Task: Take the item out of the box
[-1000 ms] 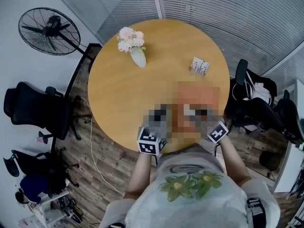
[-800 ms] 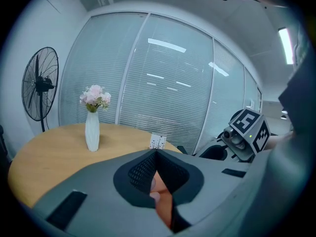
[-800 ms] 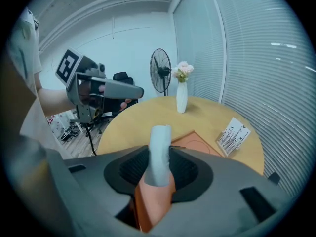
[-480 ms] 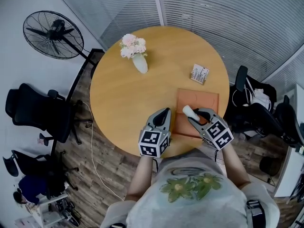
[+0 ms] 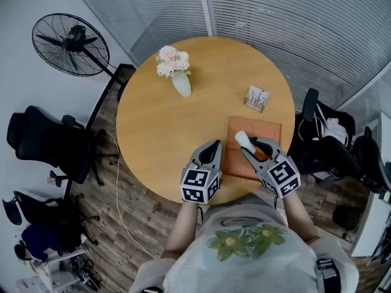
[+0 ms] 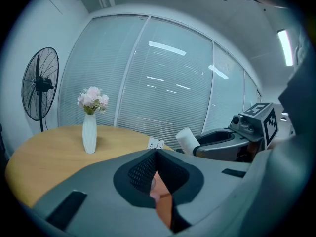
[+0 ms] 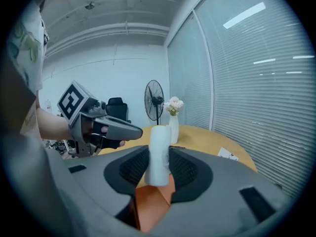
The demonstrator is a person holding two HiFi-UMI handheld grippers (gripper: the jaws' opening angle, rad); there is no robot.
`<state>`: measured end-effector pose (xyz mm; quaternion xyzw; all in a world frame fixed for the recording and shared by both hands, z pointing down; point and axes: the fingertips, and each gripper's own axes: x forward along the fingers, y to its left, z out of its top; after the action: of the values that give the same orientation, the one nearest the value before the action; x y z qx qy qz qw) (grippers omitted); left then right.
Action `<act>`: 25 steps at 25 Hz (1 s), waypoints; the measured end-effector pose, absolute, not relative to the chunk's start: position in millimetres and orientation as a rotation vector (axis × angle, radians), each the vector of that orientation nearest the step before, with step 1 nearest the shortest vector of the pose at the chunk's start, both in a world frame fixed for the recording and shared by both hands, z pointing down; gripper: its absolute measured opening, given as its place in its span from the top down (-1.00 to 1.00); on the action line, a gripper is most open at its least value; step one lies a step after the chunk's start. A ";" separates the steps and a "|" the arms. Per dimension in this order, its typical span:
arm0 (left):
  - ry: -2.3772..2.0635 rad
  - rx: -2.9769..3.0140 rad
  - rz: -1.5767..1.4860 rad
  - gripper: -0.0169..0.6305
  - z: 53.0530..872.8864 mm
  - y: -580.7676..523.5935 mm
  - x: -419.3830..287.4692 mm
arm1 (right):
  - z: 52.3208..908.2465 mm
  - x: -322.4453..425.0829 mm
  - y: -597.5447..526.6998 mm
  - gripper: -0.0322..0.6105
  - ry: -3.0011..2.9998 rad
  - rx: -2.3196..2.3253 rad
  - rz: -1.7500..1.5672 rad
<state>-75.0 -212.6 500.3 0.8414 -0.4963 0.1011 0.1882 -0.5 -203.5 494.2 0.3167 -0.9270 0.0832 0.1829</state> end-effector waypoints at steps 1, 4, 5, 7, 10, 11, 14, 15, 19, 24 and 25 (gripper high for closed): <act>-1.396 2.369 0.283 0.95 499.8 -212.4 -73.9 | 490.9 -0.3 -203.3 0.47 -2.630 0.901 0.226; -1.395 2.372 0.281 0.95 497.1 -210.9 -72.2 | 480.8 -1.3 -202.2 0.47 -2.667 0.920 0.214; -1.394 2.372 0.283 0.95 496.6 -210.5 -72.1 | 478.3 -1.8 -202.3 0.47 -2.676 0.928 0.216; -1.389 2.376 0.287 0.95 496.1 -209.6 -70.9 | 474.6 -2.4 -202.6 0.47 -2.694 0.945 0.226; -1.378 2.387 0.288 0.95 495.4 -209.3 -67.4 | 470.1 -2.0 -203.3 0.47 -2.719 0.967 0.226; -1.376 2.390 0.288 0.95 495.2 -209.7 -66.5 | 468.3 -1.5 -203.9 0.47 -2.727 0.977 0.219; -1.371 2.392 0.287 0.95 494.0 -210.6 -66.0 | 462.7 0.2 -206.1 0.48 -2.740 1.012 0.209; -1.370 2.393 0.286 0.95 493.4 -210.8 -66.1 | 461.2 0.7 -206.4 0.48 -2.744 1.022 0.213; -1.366 2.402 0.279 0.95 489.9 -211.5 -65.0 | 459.8 1.5 -206.5 0.49 -2.747 1.035 0.223; -1.361 2.405 0.283 0.95 490.0 -211.7 -64.3 | 461.3 -0.3 -205.6 0.50 -2.746 1.030 0.222; -1.361 2.405 0.283 0.95 490.2 -211.8 -64.2 | 461.2 -0.3 -205.6 0.50 -2.746 1.030 0.220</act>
<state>-64.2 -211.8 490.2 0.8516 -0.4818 0.1002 0.1807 -0.3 -205.6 461.2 0.3485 -0.9290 0.0745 0.1002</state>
